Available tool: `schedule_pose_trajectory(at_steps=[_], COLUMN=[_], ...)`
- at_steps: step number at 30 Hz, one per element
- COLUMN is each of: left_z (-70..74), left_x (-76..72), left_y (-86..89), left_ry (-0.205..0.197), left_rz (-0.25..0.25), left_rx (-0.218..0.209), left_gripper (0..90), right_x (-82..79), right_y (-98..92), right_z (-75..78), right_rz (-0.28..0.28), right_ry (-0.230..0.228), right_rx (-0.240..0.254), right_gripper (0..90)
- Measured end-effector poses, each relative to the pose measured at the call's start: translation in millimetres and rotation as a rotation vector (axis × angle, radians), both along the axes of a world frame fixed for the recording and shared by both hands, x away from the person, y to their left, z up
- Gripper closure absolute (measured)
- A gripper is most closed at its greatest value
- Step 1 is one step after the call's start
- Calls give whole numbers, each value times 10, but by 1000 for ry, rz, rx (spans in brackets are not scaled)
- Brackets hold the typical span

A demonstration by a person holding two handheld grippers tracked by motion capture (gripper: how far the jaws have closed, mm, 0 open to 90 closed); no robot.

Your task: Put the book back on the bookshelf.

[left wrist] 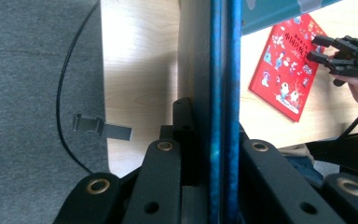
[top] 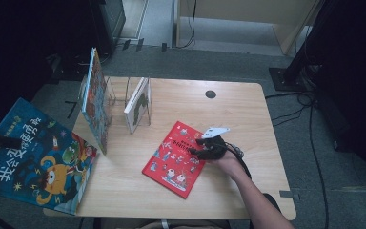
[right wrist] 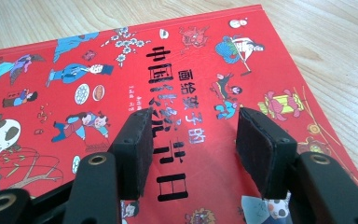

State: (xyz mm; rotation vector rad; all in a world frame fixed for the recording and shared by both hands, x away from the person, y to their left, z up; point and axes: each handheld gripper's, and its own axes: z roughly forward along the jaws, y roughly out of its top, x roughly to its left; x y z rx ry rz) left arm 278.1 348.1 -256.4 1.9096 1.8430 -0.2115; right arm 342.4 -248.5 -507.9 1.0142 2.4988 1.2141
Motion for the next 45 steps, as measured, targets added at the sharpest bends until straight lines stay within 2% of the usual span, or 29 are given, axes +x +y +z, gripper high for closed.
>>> schedule_pose_trajectory(at_steps=[8, 18, 26, 36, 45], left_z=[28, 144, 230, 244, 257], left_x=[181, 465, 700, 1003, 1264], left_y=[34, -86, -268, -273, -361], left_ry=[-13, -37, -37, -35, -39], left_rz=[41, 47, 23, 54, 51], left_rx=[-16, -12, 21, 23, 46], left_gripper=[832, 831, 827, 828, 823], right_x=[6, -4, -31, -79, -122], right_y=[3, 10, 31, 25, -25], right_z=[-1, 5, 12, 16, 28], right_rz=[2, 1, 4, -2, -17], right_ry=[0, 7, 11, 13, 28], right_rx=[3, 1, -5, 0, -7], right_gripper=[466, 468, 470, 472, 468])
